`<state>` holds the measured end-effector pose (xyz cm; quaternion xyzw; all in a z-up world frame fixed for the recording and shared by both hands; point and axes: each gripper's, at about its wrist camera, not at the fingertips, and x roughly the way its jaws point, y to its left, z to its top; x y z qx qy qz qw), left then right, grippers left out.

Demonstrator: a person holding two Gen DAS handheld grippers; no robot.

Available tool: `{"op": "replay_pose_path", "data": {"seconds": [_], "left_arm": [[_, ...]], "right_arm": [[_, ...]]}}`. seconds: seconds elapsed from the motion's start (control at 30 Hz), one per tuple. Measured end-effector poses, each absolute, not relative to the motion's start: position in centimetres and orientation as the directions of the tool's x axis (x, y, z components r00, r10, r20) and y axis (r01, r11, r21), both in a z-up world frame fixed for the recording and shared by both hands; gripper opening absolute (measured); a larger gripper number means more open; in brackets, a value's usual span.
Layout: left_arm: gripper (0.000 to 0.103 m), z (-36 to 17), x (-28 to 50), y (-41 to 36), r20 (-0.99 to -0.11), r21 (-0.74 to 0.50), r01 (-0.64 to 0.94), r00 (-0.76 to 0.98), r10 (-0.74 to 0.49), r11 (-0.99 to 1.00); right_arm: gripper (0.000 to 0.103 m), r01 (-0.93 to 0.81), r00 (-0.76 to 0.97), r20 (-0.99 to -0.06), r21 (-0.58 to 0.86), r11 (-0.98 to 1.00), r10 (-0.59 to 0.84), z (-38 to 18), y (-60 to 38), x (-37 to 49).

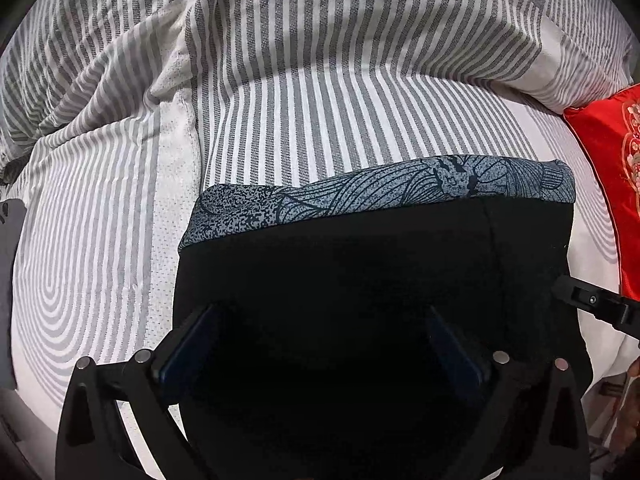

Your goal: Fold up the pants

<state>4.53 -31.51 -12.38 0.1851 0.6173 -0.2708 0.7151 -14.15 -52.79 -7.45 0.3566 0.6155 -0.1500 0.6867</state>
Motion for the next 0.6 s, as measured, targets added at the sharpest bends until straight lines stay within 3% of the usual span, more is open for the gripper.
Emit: {"op": "replay_pose_path", "data": {"seconds": [0.17,0.23,0.37,0.43,0.6], "left_arm": [[0.102,-12.6,4.5,-31.2,-0.982,-0.080,0.615,0.087,-0.168,0.785],[0.102,-12.6,4.5,-31.1,-0.980,-0.086,0.612,0.091,-0.179,0.786],[0.102,-12.6,4.4,-30.9,-0.976,-0.092,0.608,0.103,-0.193,0.789],[0.102,-12.4,4.4,-31.0,-0.977,-0.088,0.607,0.103,-0.188,0.790],[0.102,-11.5,3.7,-31.0,-0.979,-0.048,0.624,0.124,-0.159,0.780]], "right_arm": [[0.025,0.652,0.199,-0.953,0.301,0.696,0.227,-7.2,-52.6,-14.0],[0.036,0.652,0.206,-0.949,0.314,0.690,0.237,-7.2,-52.5,-13.9],[0.046,0.652,0.204,-0.955,0.298,0.697,0.217,-6.3,-52.0,-13.6],[0.064,0.657,0.211,-0.955,0.296,0.693,0.208,-5.4,-51.4,-13.8],[0.074,0.637,0.188,-0.968,0.250,0.729,0.168,-3.8,-49.4,-15.1]]}}
